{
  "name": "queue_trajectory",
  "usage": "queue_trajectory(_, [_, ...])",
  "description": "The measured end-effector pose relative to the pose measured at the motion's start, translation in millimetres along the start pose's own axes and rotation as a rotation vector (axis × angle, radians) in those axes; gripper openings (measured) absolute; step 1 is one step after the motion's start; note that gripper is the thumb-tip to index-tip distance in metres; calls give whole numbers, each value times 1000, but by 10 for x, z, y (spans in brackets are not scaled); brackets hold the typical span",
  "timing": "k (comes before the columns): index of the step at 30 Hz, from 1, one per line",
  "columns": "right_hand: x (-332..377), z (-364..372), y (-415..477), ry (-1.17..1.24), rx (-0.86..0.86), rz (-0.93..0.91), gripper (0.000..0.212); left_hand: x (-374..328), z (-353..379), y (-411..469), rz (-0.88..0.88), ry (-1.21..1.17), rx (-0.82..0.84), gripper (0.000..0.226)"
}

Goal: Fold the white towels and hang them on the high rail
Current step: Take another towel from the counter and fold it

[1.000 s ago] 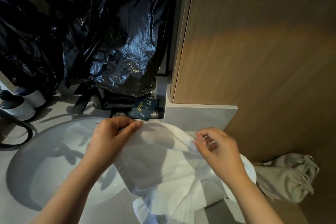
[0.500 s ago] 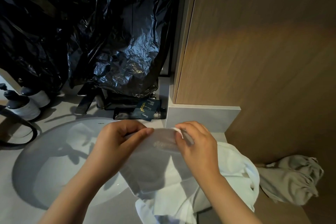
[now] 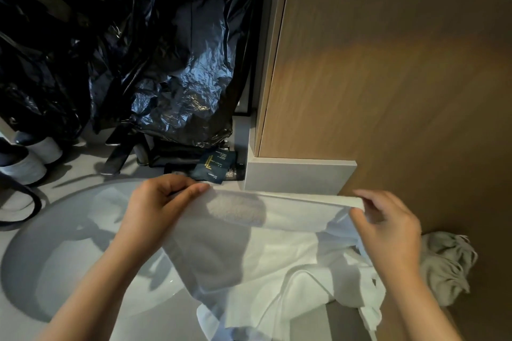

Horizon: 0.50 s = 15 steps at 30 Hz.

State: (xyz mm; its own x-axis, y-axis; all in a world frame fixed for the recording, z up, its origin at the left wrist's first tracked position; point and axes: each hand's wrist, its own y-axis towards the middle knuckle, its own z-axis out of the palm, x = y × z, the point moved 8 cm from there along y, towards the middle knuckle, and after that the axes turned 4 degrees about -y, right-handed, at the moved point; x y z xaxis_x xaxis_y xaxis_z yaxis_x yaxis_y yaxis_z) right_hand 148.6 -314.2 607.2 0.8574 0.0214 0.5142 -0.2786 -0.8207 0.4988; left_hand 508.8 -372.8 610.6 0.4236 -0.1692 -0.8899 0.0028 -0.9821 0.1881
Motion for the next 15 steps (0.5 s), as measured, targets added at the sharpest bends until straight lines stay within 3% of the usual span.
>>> queue_trajectory(5, [255,-249,360,190,-63,-20,25,-52,-42,199,18,39,-134,21])
queue_trajectory(7, [455,-286,474,264,-38,-67,22,-89,-94,274,35,162,-202,19])
queue_trajectory(11, [732,198,398,409,460,-48,21,-202,-58,250,107,265,-234,12])
queue_trajectory(15, [735,453,230,370,564,-28,22,-417,213,31,215,110,-70,30])
